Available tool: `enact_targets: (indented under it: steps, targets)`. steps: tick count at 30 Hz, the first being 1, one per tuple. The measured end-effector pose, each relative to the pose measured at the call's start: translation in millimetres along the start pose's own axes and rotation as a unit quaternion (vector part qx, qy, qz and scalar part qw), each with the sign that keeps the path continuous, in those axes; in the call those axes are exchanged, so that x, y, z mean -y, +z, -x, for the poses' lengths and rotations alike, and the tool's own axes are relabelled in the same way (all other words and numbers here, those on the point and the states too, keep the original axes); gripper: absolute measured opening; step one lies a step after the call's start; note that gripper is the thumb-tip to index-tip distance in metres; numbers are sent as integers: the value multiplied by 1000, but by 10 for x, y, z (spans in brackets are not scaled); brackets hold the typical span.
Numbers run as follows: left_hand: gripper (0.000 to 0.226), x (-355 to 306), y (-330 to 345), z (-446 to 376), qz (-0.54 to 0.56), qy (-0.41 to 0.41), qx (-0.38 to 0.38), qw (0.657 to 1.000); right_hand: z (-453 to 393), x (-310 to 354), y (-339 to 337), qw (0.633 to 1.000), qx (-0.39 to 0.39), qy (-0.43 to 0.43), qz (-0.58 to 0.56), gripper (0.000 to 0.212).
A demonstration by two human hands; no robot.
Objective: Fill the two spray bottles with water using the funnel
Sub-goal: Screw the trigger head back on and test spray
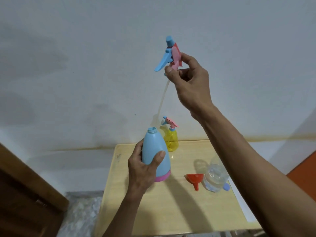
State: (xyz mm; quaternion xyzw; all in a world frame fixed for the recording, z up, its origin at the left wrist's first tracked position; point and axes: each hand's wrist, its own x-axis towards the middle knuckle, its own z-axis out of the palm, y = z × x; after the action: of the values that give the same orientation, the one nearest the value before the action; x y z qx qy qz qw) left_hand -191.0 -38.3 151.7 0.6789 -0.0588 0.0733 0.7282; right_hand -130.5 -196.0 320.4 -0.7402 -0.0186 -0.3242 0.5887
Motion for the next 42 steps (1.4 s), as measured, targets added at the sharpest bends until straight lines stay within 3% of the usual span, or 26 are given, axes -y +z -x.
enact_targets:
  steps: [10, 17, 22, 33, 42]
  targets:
    - [70, -26, -40, -69, 16, -17, 18, 1000, 137, -115, 154, 991, 136, 7, 16, 44]
    - [61, -78, -72, -143, 8, -5, 25, 1000, 315, -269, 197, 965, 253, 76, 1, 45]
    - [62, -80, -125, -201, -2, 2, 19, 1000, 411, -387, 231, 953, 285, 105, 5, 48]
    - [53, -102, -178, -251, -15, -1, 15, 1000, 476, -400, 286, 945, 298, 128, -36, 43]
    - [65, -92, -189, -359, -37, 20, 8, 999, 597, -487, 432, 960, 152, 205, -112, 66]
